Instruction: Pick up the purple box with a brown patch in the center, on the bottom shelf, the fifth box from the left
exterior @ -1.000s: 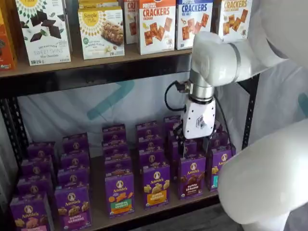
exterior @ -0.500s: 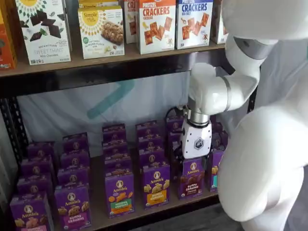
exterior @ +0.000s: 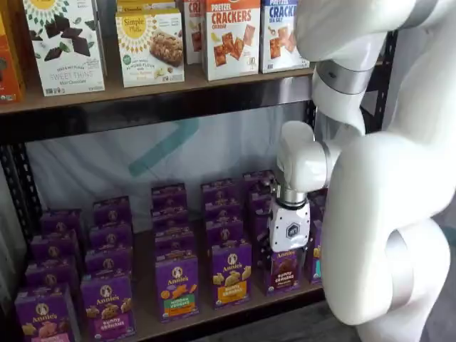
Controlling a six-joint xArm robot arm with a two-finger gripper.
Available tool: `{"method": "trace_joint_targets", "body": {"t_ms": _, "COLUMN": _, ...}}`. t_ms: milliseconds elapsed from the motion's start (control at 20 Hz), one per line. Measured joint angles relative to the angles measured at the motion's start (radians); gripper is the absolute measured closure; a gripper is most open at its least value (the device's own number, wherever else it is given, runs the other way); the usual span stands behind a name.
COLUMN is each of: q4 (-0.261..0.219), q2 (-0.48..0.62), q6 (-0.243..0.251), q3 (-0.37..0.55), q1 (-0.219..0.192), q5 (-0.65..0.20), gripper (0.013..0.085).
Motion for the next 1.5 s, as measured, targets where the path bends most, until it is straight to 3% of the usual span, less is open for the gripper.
{"method": "trace_joint_targets", "body": {"t_ms": 250, "q4": 0.028, "q2": 0.153, "q6": -0.04, "q3": -0.083, "q1": -0.01, "q5": -0.055, "gripper": 0.013}}
{"method": "trace_joint_targets", "body": {"t_ms": 300, "q4": 0.043, "q2": 0.184, "q6": -0.054, "q3": -0.102, "q1": -0.01, "q5": -0.068, "gripper": 0.013}}
{"method": "trace_joint_targets", "body": {"t_ms": 350, "q4": 0.093, "q2": 0.214, "q6": -0.097, "q3": -0.12, "q1": -0.003, "q5": -0.087, "gripper": 0.013}}
{"method": "trace_joint_targets", "body": {"t_ms": 550, "q4": 0.095, "q2": 0.32, "q6": -0.097, "q3": -0.194, "q1": 0.002, "q5": -0.14, "gripper": 0.013}}
{"method": "trace_joint_targets", "body": {"t_ms": 700, "q4": 0.044, "q2": 0.396, "q6": -0.05, "q3": -0.253, "q1": -0.001, "q5": -0.173, "gripper": 0.013}}
{"method": "trace_joint_targets", "body": {"t_ms": 800, "q4": -0.028, "q2": 0.438, "q6": 0.012, "q3": -0.288, "q1": -0.009, "q5": -0.19, "gripper": 0.013}}
{"method": "trace_joint_targets", "body": {"t_ms": 950, "q4": -0.034, "q2": 0.492, "q6": 0.014, "q3": -0.348, "q1": -0.013, "q5": -0.196, "gripper": 0.013}}
{"method": "trace_joint_targets", "body": {"t_ms": 1150, "q4": -0.134, "q2": 0.544, "q6": 0.087, "q3": -0.432, "q1": -0.04, "q5": -0.166, "gripper": 0.013}}
{"method": "trace_joint_targets", "body": {"t_ms": 1250, "q4": -0.157, "q2": 0.562, "q6": 0.097, "q3": -0.466, "q1": -0.052, "q5": -0.154, "gripper": 0.013}}
{"method": "trace_joint_targets", "body": {"t_ms": 1400, "q4": -0.147, "q2": 0.59, "q6": 0.071, "q3": -0.517, "q1": -0.067, "q5": -0.133, "gripper": 0.013}}
{"method": "trace_joint_targets", "body": {"t_ms": 1500, "q4": -0.094, "q2": 0.61, "q6": 0.012, "q3": -0.55, "q1": -0.075, "q5": -0.127, "gripper": 0.013}}
